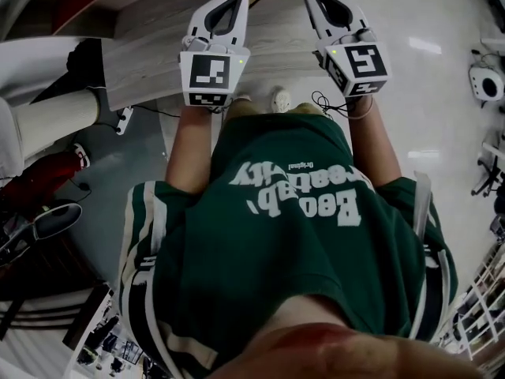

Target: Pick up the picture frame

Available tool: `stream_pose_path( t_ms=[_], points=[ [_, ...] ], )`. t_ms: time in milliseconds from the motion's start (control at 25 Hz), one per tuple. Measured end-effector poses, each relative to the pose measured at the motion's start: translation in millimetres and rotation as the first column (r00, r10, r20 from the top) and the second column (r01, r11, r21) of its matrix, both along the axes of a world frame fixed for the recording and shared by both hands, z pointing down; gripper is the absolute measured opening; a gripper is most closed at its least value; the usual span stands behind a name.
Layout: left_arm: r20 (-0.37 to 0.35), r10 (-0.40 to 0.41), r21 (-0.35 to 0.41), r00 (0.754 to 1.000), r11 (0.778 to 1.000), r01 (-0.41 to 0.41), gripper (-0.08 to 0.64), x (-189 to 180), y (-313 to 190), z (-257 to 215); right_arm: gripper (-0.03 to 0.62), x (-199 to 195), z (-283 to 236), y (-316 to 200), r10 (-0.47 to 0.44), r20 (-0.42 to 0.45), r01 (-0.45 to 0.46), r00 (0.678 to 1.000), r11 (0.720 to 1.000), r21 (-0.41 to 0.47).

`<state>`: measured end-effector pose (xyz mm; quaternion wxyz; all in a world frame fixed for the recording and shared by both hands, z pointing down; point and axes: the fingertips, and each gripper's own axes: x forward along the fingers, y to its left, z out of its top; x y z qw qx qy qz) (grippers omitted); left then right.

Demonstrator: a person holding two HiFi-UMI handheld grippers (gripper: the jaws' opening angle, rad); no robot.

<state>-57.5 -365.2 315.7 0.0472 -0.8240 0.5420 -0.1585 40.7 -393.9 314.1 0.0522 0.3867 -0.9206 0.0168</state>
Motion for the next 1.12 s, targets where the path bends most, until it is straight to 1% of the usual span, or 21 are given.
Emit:
stream_pose_path(
  t_ms=[120, 240, 440, 600, 680, 760, 840, 920, 960, 1040, 1120],
  points=[
    [0.007, -0.006, -0.011, 1.0, 1.0, 0.006, 0.018, -4, -11, 7, 0.034, -3, 5, -13, 0.001, 0.007, -0.001, 1.0, 1.0, -0.003],
    [0.008, -0.007, -0.039, 1.0, 0.999, 0.007, 0.018, -11, -17, 15, 0.034, -10, 10, -19, -0.013, 0.003, 0.013, 1.0, 1.0, 0.005],
    [0.038, 0.035, -0.073, 0.999, 0.997, -0.032, 0.018, 0, -28, 26, 0.034, -4, 14, -28, 0.0, 0.0, 0.0, 1.0, 1.0, 0.001],
    [0.064, 0.085, -0.083, 0.994, 0.993, -0.08, 0.018, 7, -43, 35, 0.034, 4, 18, -41, 0.034, -0.001, -0.034, 0.999, 0.999, -0.005],
    [0.078, 0.095, -0.092, 0.992, 0.992, -0.088, 0.018, 6, -50, 42, 0.034, 6, 22, -47, 0.048, -0.014, -0.048, 0.999, 0.999, -0.007],
    [0.071, 0.095, -0.112, 0.993, 0.99, -0.086, 0.018, 0, -58, 49, 0.034, 6, 24, -53, 0.06, -0.025, -0.061, 0.998, 0.998, -0.012],
    [0.055, 0.106, -0.148, 0.993, 0.984, -0.097, 0.025, -4, -64, 57, 0.034, 5, 24, -57, 0.07, -0.031, -0.07, 0.997, 0.997, -0.02],
    [0.05, 0.119, -0.191, 0.992, 0.976, -0.107, 0.169, -9, -70, 71, 0.034, 2, 26, -61, 0.074, -0.04, -0.075, 0.996, 0.997, -0.026],
    [0.051, 0.122, -0.211, 0.991, 0.972, -0.109, 0.207, -12, -72, 79, 0.034, 1, 28, -63, 0.076, -0.045, -0.077, 0.996, 0.997, -0.029],
    [0.046, 0.118, -0.24, 0.992, 0.965, -0.104, 0.234, -21, -80, 95, 0.034, -2, 35, -69, 0.081, -0.052, -0.083, 0.995, 0.996, -0.038],
    [0.037, 0.113, -0.263, 0.993, 0.96, -0.099, 0.245, -28, -90, 111, 0.034, -4, 42, -78, 0.085, -0.061, -0.088, 0.994, 0.995, -0.047]
  ],
)
